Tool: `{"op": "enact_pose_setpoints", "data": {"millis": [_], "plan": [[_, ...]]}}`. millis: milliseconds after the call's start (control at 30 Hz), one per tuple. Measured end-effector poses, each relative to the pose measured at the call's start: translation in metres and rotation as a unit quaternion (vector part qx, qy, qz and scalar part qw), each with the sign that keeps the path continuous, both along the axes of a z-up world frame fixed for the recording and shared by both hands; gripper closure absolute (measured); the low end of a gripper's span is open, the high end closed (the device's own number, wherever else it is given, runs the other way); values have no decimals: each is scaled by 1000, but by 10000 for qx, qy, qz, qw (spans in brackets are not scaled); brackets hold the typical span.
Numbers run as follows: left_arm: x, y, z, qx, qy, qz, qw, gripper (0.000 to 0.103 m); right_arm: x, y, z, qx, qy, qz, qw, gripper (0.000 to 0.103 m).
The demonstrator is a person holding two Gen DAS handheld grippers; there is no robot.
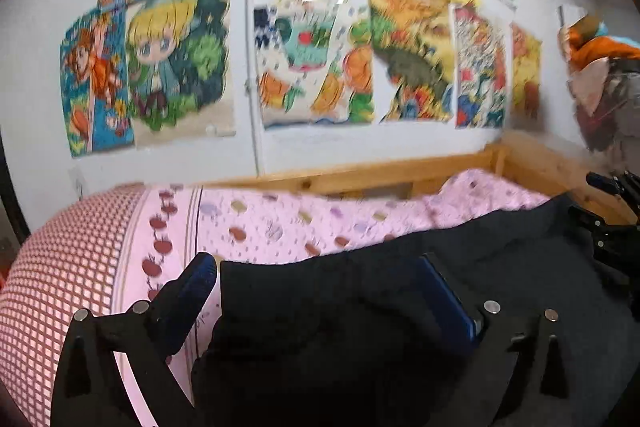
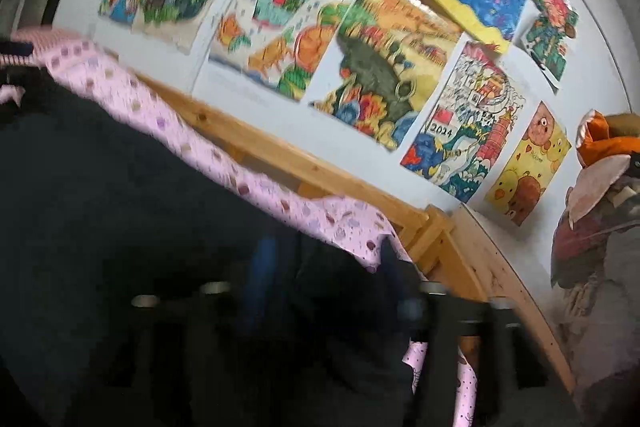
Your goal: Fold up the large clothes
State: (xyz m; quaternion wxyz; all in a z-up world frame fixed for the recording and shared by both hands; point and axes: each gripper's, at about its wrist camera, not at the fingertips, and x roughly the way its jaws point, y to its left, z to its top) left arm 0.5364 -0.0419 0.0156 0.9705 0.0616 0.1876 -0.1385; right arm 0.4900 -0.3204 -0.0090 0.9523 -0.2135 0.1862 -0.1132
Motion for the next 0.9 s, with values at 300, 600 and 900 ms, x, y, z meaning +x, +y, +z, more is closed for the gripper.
{"op": "enact_pose_setpoints", "data": {"millis": [300, 600, 900], "plan": [[-31, -7, 0, -388, 334, -522, 9973, 2, -42, 24, 12, 786, 127, 1190, 9897, 22], [-38, -40, -31, 178, 1023, -1239, 9868, 2, -38, 49, -24, 422, 928, 1639, 9812, 22], [5, -56, -45, 496, 1429, -734, 9858, 0, 31, 7, -49, 664, 1169, 753, 9881, 22]]}}
